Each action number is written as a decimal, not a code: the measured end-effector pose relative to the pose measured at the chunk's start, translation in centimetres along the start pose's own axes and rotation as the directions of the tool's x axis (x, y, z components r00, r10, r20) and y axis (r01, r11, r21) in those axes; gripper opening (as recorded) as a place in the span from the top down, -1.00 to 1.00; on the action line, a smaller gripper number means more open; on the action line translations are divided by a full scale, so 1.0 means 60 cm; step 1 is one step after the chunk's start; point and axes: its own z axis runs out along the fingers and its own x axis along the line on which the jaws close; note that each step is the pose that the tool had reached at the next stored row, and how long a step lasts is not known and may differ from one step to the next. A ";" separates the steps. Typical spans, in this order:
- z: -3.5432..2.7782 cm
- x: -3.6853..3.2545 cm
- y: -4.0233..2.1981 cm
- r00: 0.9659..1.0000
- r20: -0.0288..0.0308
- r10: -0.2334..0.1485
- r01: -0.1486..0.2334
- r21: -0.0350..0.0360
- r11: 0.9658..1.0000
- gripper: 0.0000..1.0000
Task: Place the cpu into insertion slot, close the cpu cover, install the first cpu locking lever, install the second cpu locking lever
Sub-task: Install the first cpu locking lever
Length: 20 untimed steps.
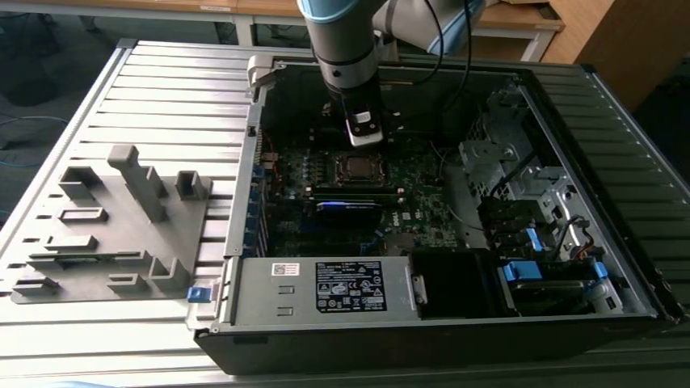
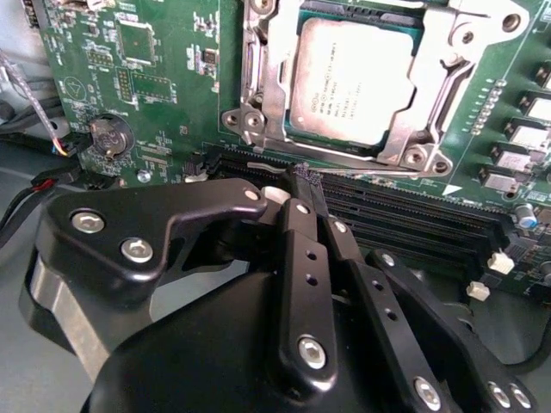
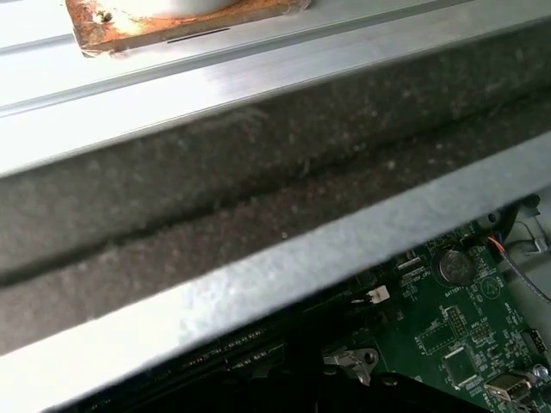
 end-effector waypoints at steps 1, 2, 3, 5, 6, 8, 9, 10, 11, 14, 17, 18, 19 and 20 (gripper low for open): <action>0.000 0.000 0.000 1.000 0.000 0.000 0.000 0.000 1.000 0.79; 0.001 -0.001 0.000 1.000 0.000 0.000 0.000 0.001 1.000 0.79; 0.001 -0.001 0.000 1.000 0.001 0.000 0.000 0.001 1.000 0.79; 0.001 -0.002 0.000 1.000 0.001 -0.001 0.001 0.003 1.000 0.79; 0.002 -0.003 0.000 1.000 0.001 -0.001 0.001 0.004 1.000 0.79; 0.002 -0.003 0.000 1.000 0.002 -0.001 0.001 0.005 1.000 0.79; 0.003 -0.003 0.000 1.000 0.002 -0.001 0.001 0.005 1.000 0.79; 0.003 -0.003 0.000 1.000 0.002 -0.001 0.001 0.005 1.000 0.79; 0.004 -0.003 0.000 1.000 0.002 -0.001 0.001 0.005 1.000 0.79; 0.004 -0.003 0.000 1.000 0.002 -0.001 0.001 0.005 1.000 0.79; 0.004 -0.004 -0.001 1.000 0.002 -0.002 0.002 0.005 1.000 0.79; 0.004 -0.005 -0.002 1.000 0.002 -0.001 0.001 0.005 1.000 0.79; 0.003 -0.005 -0.004 1.000 0.002 -0.001 0.001 0.005 1.000 0.79; 0.003 -0.006 -0.005 1.000 0.002 -0.001 0.001 0.005 1.000 0.79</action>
